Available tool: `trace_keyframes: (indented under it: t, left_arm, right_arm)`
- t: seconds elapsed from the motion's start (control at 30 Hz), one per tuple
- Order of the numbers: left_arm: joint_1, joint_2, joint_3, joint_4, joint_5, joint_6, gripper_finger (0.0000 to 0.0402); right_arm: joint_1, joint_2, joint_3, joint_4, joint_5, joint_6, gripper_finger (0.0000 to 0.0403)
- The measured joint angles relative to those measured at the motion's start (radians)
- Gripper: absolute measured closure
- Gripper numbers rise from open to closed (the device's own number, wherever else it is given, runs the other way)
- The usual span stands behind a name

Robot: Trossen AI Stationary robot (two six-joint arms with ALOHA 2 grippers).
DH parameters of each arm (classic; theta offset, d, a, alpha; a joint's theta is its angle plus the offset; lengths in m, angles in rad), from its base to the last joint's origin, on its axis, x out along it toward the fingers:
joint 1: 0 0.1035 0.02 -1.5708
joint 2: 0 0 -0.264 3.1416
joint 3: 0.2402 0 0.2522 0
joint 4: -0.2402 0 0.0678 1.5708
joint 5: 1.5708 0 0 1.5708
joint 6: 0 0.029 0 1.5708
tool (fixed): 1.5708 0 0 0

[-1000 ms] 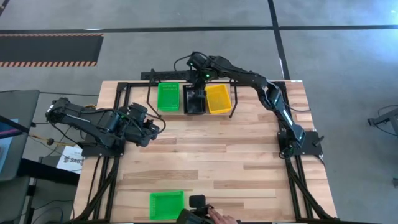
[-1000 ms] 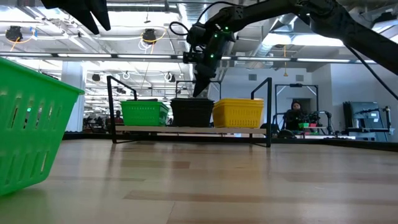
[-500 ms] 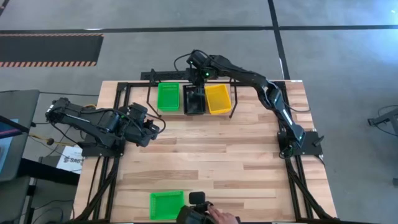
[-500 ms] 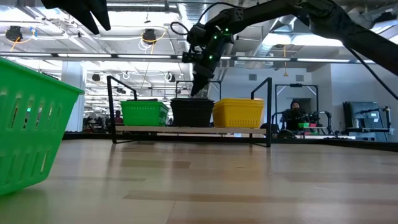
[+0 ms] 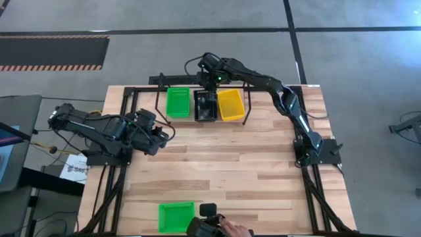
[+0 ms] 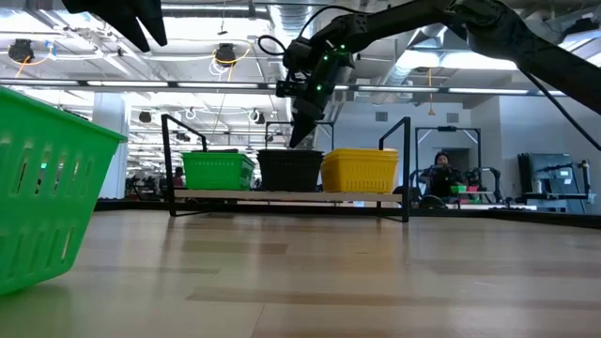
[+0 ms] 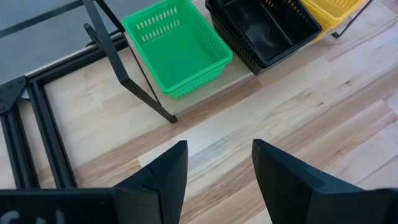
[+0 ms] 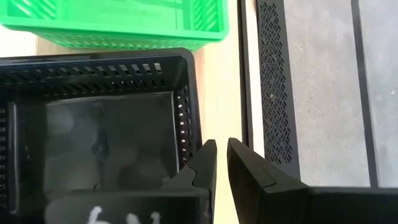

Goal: Stack baskets on shelf by color
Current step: Stack the black basket on top of the black basket on the shelf

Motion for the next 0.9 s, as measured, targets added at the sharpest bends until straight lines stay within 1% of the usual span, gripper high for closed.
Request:
trace_keyframes:
  t: [0.1, 0.37, 0.5, 0.9]
  left_arm:
    - [0.0, 0.0, 0.0, 0.0, 0.0, -0.001, 0.0233]
    - [0.0, 0.0, 0.0, 0.0, 0.0, -0.001, 0.0233]
    - [0.0, 0.0, 0.0, 0.0, 0.0, -0.001, 0.0233]
    - [0.0, 0.0, 0.0, 0.005, 0.0, -0.001, 0.0233]
  right_arm:
    - [0.001, 0.0, 0.0, 0.004, -0.023, 0.003, 0.0347]
    - [0.001, 0.0, 0.0, 0.004, -0.028, 0.043, 0.0347]
    - [0.0, 0.0, 0.0, 0.003, -0.051, 0.057, 0.0347]
    - [0.016, 0.0, 0.0, -0.002, -0.052, 0.075, 0.0347]
